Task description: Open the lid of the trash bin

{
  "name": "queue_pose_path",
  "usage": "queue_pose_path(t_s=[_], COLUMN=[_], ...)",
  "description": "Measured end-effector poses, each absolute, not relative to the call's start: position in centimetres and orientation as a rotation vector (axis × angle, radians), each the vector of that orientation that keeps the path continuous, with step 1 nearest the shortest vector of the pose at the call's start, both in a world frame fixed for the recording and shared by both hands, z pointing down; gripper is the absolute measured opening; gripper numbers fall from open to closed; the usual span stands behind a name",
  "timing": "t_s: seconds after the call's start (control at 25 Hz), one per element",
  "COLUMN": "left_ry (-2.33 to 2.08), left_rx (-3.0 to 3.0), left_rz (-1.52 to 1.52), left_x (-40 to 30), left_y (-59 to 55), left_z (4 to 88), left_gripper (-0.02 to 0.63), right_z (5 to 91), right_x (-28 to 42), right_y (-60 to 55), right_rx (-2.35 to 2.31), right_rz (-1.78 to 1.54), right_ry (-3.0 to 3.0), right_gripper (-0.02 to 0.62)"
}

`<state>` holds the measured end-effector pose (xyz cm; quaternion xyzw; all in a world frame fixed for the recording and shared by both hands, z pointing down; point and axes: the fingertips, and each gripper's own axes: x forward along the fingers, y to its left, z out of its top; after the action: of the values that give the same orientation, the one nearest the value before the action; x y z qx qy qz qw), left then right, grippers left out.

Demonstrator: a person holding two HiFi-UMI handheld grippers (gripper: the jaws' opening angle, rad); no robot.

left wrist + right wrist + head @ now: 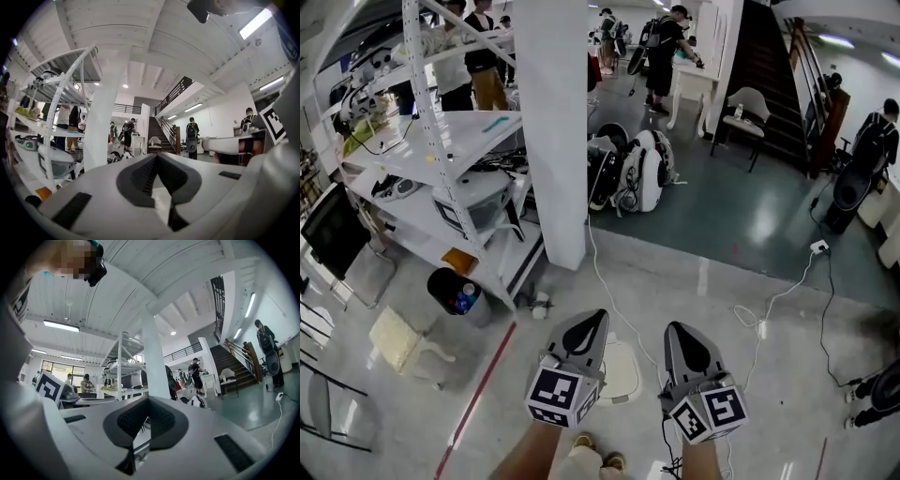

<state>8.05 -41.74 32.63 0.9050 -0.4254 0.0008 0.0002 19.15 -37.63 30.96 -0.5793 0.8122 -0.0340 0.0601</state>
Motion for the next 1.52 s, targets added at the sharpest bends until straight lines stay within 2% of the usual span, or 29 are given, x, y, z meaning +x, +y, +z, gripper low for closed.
queue_pose_path(t_s=[0.28,0.64,1.0,1.52], left_ry=[-1.352,-1.337,-1.323,-1.326], left_rx=[2.806,2.764,2.713,2.619], left_rz=[0.045,0.178,0.218,0.278], left_x=[7.3,7.1,7.4,4.9], left_y=[-42.0,-40.5,-40.7,-40.6], left_z=[36.1,45.4,49.2,56.1], left_gripper=[-0.002,-0.002,-0.002,-0.002], right_z=[35.0,43.8,48.5,69.5], right_x=[18.6,17.5,17.3,14.8], right_y=[-37.5,-35.9,-39.4,-44.0], right_rx=[-1.761,-1.757,-1.777,-1.831], right_rz=[-0.183,-0.368,-0.432,-0.932], right_ry=[2.468,2.515,2.591,2.784], right_gripper=[0.034,0.034,0.034,0.034])
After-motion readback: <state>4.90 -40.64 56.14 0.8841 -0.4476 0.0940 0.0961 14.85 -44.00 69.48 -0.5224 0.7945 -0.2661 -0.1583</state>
